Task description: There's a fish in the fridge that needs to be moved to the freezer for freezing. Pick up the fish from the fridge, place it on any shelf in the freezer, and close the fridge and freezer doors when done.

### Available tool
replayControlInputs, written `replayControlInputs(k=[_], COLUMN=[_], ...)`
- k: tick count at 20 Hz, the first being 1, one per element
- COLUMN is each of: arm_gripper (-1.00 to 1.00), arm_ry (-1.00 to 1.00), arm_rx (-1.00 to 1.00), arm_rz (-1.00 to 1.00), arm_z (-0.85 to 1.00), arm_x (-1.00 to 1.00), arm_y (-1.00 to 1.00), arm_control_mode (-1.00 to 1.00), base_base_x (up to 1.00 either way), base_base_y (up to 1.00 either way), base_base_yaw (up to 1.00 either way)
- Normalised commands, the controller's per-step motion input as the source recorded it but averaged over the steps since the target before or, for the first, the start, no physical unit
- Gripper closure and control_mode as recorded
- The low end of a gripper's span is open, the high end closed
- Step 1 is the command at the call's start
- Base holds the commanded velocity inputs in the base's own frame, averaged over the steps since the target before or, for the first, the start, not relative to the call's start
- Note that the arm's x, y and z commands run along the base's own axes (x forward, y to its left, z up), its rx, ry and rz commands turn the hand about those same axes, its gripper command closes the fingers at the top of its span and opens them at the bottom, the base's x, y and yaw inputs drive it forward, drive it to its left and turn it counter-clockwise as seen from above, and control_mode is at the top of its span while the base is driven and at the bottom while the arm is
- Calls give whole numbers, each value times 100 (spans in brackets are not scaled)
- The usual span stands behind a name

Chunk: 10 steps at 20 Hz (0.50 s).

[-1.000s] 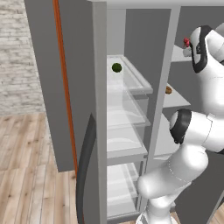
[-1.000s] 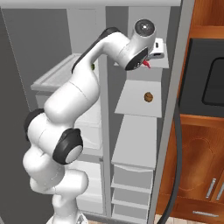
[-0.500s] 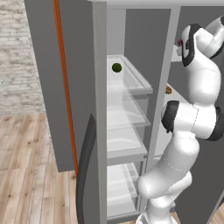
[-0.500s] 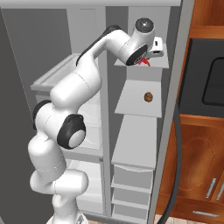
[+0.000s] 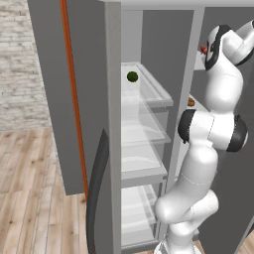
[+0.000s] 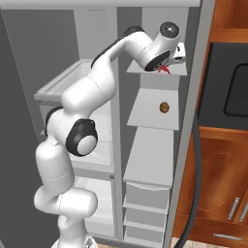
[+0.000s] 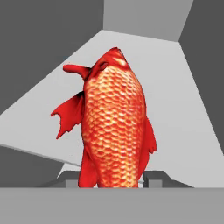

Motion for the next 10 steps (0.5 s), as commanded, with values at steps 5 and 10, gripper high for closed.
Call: replayControlInputs(k=[5,10], arm_gripper=[100,100], arm_ry=[0,0], arm_rx=[0,0], arm_rz=[7,4], arm_z=[-21,-18], arm_x=[20,36], arm_y=[-5,0], arm_control_mode=[-100,-100], base_base_x=[0,0], base_base_y=[0,0], base_base_yaw=[0,0])
